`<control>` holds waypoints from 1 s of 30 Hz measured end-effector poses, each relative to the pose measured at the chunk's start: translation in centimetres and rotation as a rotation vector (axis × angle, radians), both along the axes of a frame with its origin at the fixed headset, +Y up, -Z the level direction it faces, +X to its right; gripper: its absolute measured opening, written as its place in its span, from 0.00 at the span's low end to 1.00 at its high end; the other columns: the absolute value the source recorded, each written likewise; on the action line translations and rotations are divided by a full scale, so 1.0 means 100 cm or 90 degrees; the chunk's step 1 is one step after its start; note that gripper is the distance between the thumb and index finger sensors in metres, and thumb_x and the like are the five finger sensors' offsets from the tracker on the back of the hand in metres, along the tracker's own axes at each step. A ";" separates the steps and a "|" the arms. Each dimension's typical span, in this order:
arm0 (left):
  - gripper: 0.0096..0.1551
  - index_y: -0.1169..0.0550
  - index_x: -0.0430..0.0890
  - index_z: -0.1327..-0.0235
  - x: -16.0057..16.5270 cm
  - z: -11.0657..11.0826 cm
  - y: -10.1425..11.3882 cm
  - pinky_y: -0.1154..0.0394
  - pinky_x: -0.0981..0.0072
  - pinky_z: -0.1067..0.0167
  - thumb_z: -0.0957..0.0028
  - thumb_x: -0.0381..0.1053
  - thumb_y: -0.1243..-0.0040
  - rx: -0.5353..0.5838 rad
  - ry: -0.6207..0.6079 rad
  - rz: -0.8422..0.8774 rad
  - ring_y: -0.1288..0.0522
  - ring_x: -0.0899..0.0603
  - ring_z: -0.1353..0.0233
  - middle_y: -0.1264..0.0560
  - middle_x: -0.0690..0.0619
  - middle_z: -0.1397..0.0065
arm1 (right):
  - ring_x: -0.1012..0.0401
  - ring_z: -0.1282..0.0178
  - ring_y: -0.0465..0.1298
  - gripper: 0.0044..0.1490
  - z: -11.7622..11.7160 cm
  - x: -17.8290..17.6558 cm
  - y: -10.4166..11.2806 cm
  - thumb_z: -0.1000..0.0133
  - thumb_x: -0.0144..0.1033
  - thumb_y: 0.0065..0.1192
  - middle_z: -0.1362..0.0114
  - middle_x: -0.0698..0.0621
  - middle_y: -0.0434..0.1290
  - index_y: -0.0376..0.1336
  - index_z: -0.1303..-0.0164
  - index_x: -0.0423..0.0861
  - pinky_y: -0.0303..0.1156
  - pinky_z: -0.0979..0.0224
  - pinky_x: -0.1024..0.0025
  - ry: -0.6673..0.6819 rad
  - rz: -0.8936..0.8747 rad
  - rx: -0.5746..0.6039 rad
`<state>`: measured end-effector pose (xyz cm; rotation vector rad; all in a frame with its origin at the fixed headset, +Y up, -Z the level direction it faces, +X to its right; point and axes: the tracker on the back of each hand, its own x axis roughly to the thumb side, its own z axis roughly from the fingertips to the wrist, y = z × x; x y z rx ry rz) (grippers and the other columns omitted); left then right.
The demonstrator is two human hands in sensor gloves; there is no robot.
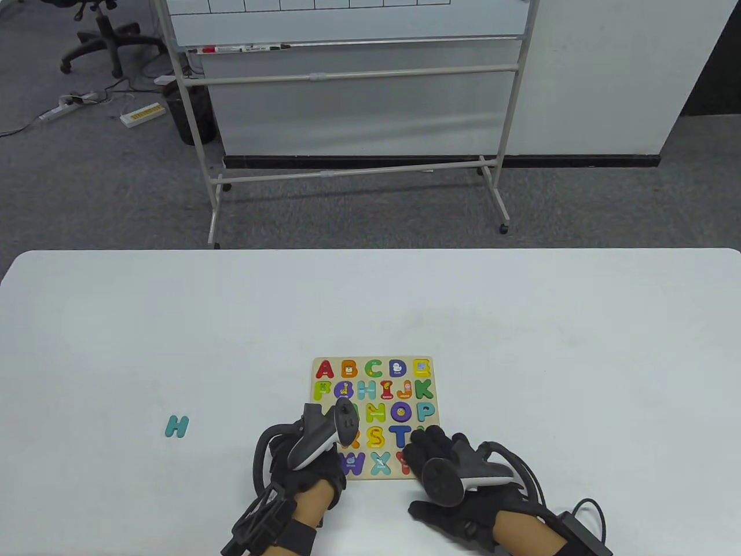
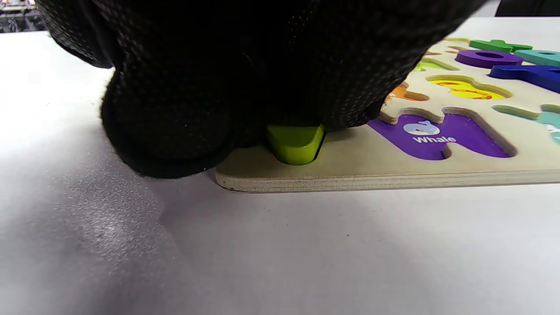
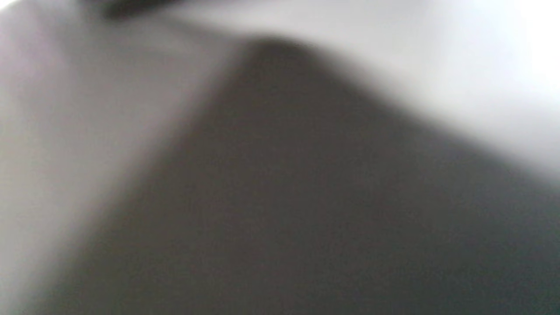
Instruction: Hold alphabet puzzle board and insert letter blocks into matching slots
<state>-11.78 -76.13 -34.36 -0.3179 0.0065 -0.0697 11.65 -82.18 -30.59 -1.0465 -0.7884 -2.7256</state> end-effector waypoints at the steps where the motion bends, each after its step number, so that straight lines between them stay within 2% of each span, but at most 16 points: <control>1: 0.25 0.18 0.37 0.50 0.000 0.000 0.000 0.27 0.35 0.39 0.51 0.52 0.27 0.000 0.000 -0.002 0.10 0.41 0.60 0.15 0.38 0.51 | 0.44 0.18 0.13 0.59 0.000 0.000 0.000 0.42 0.73 0.20 0.19 0.43 0.09 0.09 0.24 0.47 0.23 0.22 0.37 0.000 0.000 0.000; 10: 0.23 0.15 0.37 0.53 0.001 0.004 0.002 0.26 0.37 0.39 0.52 0.52 0.25 0.043 -0.027 -0.007 0.09 0.41 0.63 0.13 0.38 0.54 | 0.44 0.18 0.13 0.60 0.000 0.000 0.000 0.42 0.73 0.20 0.19 0.43 0.09 0.09 0.23 0.47 0.23 0.22 0.37 0.000 -0.001 -0.001; 12: 0.23 0.14 0.38 0.52 -0.002 0.006 0.003 0.27 0.37 0.39 0.50 0.53 0.28 0.041 -0.032 0.010 0.08 0.41 0.61 0.12 0.38 0.53 | 0.44 0.18 0.13 0.60 0.000 0.000 0.000 0.42 0.73 0.20 0.19 0.43 0.09 0.09 0.23 0.47 0.23 0.22 0.37 0.000 -0.002 -0.001; 15: 0.26 0.16 0.36 0.47 -0.009 0.009 0.003 0.29 0.36 0.38 0.45 0.54 0.39 0.021 -0.004 0.060 0.10 0.39 0.58 0.14 0.37 0.49 | 0.44 0.18 0.13 0.59 0.000 0.000 0.000 0.42 0.73 0.20 0.19 0.43 0.09 0.09 0.23 0.47 0.23 0.22 0.37 0.000 -0.002 -0.001; 21: 0.26 0.17 0.38 0.45 -0.014 0.010 0.004 0.29 0.36 0.39 0.44 0.55 0.41 0.025 -0.007 0.068 0.10 0.40 0.57 0.14 0.39 0.49 | 0.44 0.18 0.13 0.59 0.000 0.000 0.000 0.42 0.73 0.20 0.18 0.43 0.09 0.09 0.23 0.47 0.23 0.22 0.37 0.000 -0.002 -0.001; 30: 0.34 0.21 0.35 0.38 -0.021 0.014 0.013 0.30 0.33 0.38 0.44 0.59 0.45 0.029 0.005 0.096 0.11 0.37 0.52 0.16 0.37 0.44 | 0.44 0.18 0.14 0.59 -0.001 0.000 0.000 0.41 0.73 0.22 0.18 0.43 0.10 0.10 0.23 0.47 0.23 0.22 0.37 0.000 -0.010 -0.004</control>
